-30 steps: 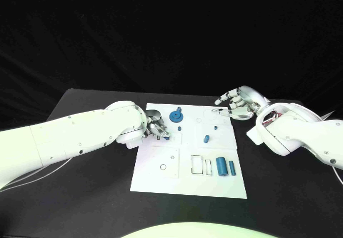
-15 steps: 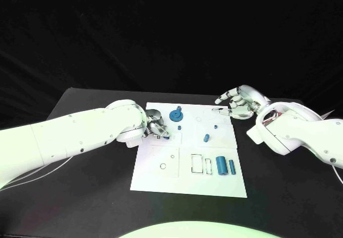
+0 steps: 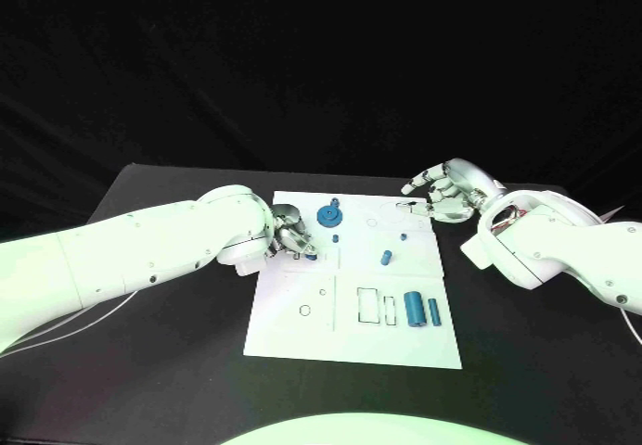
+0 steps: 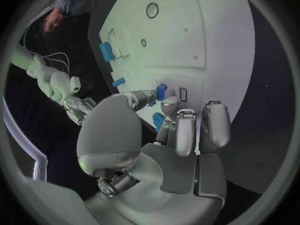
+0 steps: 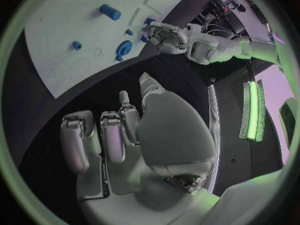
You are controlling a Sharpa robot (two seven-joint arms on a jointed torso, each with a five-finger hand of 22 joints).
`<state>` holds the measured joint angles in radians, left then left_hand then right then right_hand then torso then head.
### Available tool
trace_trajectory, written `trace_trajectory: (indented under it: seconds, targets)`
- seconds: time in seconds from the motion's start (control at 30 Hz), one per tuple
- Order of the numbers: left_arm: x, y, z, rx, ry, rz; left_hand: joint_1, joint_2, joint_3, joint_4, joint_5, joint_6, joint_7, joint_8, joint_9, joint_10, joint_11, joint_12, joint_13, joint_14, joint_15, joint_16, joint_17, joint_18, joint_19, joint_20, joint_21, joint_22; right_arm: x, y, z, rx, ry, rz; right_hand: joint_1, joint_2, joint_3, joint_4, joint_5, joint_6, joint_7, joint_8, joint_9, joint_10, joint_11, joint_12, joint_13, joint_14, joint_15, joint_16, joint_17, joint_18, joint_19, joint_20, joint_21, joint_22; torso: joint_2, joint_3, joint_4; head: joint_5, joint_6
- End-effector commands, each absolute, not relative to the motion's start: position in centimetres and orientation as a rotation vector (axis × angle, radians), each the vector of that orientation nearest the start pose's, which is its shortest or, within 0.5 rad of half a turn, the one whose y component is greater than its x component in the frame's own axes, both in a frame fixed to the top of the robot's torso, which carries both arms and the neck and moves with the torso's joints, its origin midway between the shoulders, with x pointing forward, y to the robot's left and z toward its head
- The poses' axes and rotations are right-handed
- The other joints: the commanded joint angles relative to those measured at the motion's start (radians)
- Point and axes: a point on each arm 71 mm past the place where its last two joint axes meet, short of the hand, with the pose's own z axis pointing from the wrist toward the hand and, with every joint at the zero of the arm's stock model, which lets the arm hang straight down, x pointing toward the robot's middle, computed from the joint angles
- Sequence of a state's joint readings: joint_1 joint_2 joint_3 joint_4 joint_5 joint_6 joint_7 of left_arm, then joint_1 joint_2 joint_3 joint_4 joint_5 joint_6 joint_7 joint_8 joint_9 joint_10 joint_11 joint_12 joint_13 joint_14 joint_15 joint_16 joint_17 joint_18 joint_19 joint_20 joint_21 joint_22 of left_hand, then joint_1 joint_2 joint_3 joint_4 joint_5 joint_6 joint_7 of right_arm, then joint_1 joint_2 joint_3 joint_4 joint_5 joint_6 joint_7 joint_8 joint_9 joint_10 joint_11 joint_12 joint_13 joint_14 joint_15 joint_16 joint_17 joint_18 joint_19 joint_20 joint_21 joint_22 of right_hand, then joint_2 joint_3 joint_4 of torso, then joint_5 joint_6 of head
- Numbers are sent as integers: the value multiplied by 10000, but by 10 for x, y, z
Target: Assemble the parts on the task board
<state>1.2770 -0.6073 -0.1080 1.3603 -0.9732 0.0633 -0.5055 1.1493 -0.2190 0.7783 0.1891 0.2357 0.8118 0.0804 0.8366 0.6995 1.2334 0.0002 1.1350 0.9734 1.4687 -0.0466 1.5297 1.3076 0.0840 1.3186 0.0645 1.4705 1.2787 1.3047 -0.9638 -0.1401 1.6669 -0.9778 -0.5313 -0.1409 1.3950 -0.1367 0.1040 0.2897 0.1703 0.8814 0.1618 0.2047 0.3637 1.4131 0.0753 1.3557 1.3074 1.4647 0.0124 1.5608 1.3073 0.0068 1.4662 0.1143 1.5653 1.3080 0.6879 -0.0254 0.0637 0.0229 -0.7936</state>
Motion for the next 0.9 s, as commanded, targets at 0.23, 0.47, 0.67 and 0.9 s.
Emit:
trace_trajectory:
  seconds: [0.23,0.47,0.67,0.9]
  targets:
    - [506,140,-221,-1978,23323,-5042,-38,108,2012,-1925,65,64,-21,52,-9,66,25,39,14,804,-71,42,2015,-161,45,-3,31,1,468,-232,-161,3618,16342,7797,-75,57,58,-23,31,-74,-10,44,13,-58,13,-40,801,981,-90,-30,2303,-68,1046,-66,55,2628,5,6,3,4,-38]
    - [508,138,-223,-1813,23583,-4964,-188,67,1989,-1920,140,93,-39,61,16,133,12,77,63,822,-80,69,2060,-165,57,-14,35,14,467,-233,-161,3622,16333,7793,-75,57,58,-23,31,-74,-10,44,13,-58,13,-40,801,981,-90,-30,2303,-68,1046,-66,55,2628,-1,6,-6,1,-70]
    - [509,135,-223,-1702,23614,-4897,-358,100,1928,-1889,171,150,-91,85,52,251,-27,151,152,854,-109,117,2140,-170,72,-23,33,29,467,-233,-161,3625,16329,7794,-75,57,58,-23,31,-74,-10,44,13,-58,13,-40,801,981,-90,-30,2303,-68,1046,-66,55,2628,9,2,-8,-19,-76]
    - [511,132,-223,-1702,23568,-4880,-533,136,1819,-1844,128,204,-155,107,90,361,-78,207,219,873,-149,145,2187,-184,127,-37,39,85,467,-233,-160,3638,16311,7792,-135,56,76,-31,62,-108,-13,103,32,-69,9,-58,782,979,-94,-35,2294,-68,1046,-71,55,2628,1,2,1,-32,-91]
